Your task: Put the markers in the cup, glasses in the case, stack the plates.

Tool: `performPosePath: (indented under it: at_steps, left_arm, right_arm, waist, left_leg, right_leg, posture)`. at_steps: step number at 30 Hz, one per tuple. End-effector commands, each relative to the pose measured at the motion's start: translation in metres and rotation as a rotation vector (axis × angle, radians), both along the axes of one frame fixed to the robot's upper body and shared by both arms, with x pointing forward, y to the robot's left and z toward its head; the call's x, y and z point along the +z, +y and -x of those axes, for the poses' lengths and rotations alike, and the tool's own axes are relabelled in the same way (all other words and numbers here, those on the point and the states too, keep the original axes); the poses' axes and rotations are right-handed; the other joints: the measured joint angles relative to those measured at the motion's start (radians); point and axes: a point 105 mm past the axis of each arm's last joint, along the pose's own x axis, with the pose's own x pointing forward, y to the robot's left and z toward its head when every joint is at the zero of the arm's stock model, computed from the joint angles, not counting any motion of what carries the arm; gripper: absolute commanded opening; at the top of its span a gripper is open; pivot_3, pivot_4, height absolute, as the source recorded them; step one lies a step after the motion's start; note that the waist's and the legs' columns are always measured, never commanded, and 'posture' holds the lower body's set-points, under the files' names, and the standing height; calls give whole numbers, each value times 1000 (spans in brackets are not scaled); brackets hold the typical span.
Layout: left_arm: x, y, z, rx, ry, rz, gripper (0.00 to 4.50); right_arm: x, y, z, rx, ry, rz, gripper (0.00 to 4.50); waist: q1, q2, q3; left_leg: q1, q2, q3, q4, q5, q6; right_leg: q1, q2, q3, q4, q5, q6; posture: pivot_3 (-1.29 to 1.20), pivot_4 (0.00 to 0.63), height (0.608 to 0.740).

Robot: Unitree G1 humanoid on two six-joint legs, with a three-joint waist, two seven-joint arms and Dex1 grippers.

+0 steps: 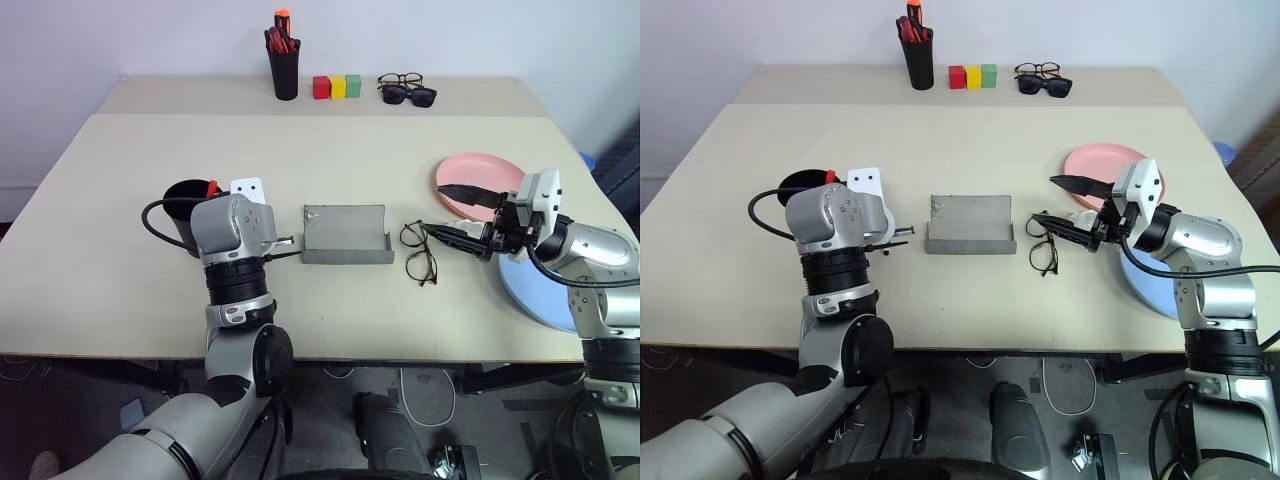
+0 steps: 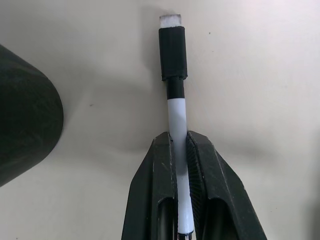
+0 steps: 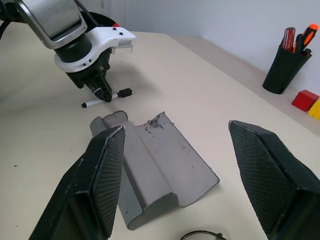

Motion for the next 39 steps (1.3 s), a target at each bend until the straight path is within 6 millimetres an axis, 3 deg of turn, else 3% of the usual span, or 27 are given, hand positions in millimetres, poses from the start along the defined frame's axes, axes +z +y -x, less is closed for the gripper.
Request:
performPosePath:
  at_steps: [1,15,25,29,31,34,37,39]
  left_arm:
    - [-16,-19,11,-36,34,27,164]
    - [0,-11,7,-37,-76,-13,164]
    - [23,-9,-1,-67,-226,-65,164]
    - [54,-32,-13,-208,-422,-77,164]
    - [81,-55,-19,-343,-591,-67,164]
    - [124,-78,-23,-513,-913,-207,164]
    - [169,-70,-12,-492,-1307,-343,164]
    - [179,-44,-4,-362,-1439,-351,164]
  right_arm:
    - [12,-5,-1,-16,-54,1,3371]
    - [10,-5,-3,-15,-47,2,3371]
    - [11,-4,-6,-10,-47,4,3371]
    - [11,-6,-7,-17,-42,3,3371]
    - [11,-7,-8,-25,-38,-2,3371]
    - [15,-8,-12,-38,-31,-44,3371]
    - [26,-7,-5,-3,-28,-129,3371]
    - [33,-2,4,75,16,-186,3371]
  waist:
    - [-1,0,0]
    - [1,-2,1]
    - [2,-2,1]
    - [6,-2,1]
    - [8,-2,1]
    - [8,-2,1]
    - [3,-1,1]
    - [1,0,0]
  left_leg:
    - [0,0,0,0,0,0]
    - [-1,0,0,0,0,0]
    - [-1,0,-1,0,0,0]
    - [-1,0,-1,0,0,0]
    - [-2,0,-1,0,0,0]
    - [-2,0,0,0,0,0]
    - [-1,0,0,-1,0,0]
    - [-1,0,0,-2,0,0]
  right_leg:
    - [0,0,0,0,0,0]
    - [-1,0,0,0,1,-1]
    - [-1,0,0,0,1,-1]
    - [-1,0,0,0,1,-1]
    - [-1,0,0,0,1,-2]
    - [-1,0,0,-1,1,-2]
    - [-1,0,0,-1,1,-2]
    - [-2,0,1,-1,1,-3]
  posture:
    - [0,150,740]
    - [0,150,740]
    - [0,150,740]
    - [0,150,740]
    - [0,150,740]
    - [0,150,740]
    - [0,150,740]
    - [0,150,740]
